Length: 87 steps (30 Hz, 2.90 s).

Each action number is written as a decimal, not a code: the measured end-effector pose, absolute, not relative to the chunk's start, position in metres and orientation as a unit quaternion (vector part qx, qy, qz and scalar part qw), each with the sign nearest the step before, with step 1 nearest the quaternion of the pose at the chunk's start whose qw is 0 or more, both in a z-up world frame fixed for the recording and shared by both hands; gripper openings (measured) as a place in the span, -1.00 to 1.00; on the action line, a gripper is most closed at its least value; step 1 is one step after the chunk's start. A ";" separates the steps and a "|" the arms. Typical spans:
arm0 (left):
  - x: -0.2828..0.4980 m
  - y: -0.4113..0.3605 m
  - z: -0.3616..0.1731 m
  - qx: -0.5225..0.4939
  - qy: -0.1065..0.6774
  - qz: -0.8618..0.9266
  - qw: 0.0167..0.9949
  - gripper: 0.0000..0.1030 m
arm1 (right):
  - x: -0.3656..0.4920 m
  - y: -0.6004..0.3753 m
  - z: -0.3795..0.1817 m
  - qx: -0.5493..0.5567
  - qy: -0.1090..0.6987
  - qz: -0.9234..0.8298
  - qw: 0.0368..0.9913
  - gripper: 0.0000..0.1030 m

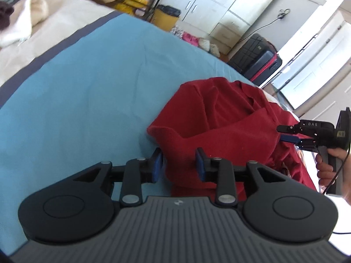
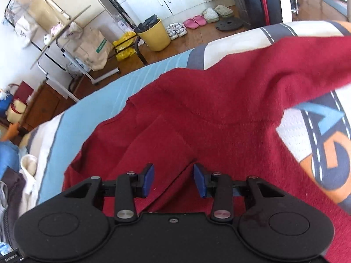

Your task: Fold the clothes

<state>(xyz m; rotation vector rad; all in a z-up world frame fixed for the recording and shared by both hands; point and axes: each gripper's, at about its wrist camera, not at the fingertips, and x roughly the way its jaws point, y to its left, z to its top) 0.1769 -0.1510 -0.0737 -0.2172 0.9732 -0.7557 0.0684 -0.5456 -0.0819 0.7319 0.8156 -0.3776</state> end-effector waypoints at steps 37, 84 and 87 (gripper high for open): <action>0.158 -0.182 -0.073 -0.069 0.437 -0.408 0.799 -0.08 | 0.085 -0.553 0.029 0.012 0.333 -0.294 0.896 -0.92; 0.197 -0.221 -0.065 0.030 0.413 -0.310 0.856 -0.06 | 0.071 -0.521 -0.017 0.006 0.380 -0.226 0.897 -0.89; 0.189 -0.232 -0.082 0.047 0.413 -0.326 0.849 -0.51 | 0.077 -0.514 -0.009 -0.005 0.374 -0.220 0.901 -0.89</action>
